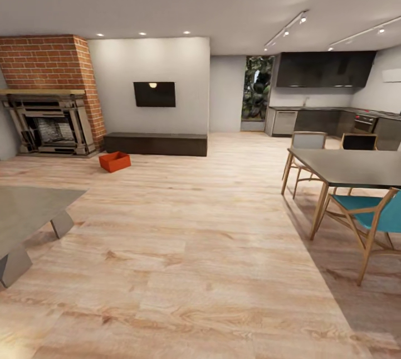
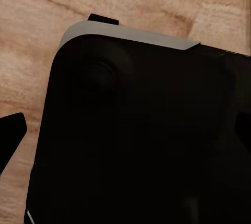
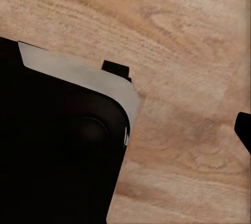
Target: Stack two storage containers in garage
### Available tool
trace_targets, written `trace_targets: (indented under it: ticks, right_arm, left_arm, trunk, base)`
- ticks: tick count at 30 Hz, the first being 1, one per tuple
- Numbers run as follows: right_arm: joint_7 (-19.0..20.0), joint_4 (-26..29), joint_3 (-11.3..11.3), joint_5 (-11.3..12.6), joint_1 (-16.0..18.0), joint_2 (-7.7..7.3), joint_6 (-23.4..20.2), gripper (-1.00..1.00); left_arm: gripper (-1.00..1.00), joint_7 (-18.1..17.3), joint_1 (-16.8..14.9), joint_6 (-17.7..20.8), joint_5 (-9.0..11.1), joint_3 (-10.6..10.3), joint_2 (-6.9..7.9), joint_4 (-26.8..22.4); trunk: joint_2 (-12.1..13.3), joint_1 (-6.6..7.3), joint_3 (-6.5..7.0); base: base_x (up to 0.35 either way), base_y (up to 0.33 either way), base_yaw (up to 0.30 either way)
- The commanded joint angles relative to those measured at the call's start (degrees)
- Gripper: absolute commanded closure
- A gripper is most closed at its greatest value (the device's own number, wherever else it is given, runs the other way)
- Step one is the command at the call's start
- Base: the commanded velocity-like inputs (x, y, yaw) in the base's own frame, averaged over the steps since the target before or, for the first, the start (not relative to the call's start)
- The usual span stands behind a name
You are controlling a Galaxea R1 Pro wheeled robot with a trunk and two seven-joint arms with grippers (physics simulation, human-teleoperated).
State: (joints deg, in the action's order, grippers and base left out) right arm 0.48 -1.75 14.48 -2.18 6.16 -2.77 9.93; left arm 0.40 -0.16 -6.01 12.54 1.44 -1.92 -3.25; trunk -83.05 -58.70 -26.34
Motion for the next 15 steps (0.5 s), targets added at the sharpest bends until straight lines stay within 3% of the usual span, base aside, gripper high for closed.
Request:
trace_targets:
  ticks: [1, 15]
  right_arm:
    - [0.0, -0.2, 0.1, -0.3, 0.1, -0.10, 0.3, -1.00]
    - [-0.6, -0.2, 0.2, -0.5, 0.1, -0.13, 0.2, -1.00]
  left_arm:
    - [-1.00, 0.0, 0.0, -0.1, 0.2, 0.1, -0.02, 0.0]
    - [-1.00, 0.0, 0.0, -0.1, 0.2, 0.1, -0.02, 0.0]
  trunk:
    - [0.0, -0.03, -0.05]
    - [0.0, -0.03, -0.05]
  base:
    - [0.325, 0.000, 0.201]
    - [0.325, 0.000, 0.255]
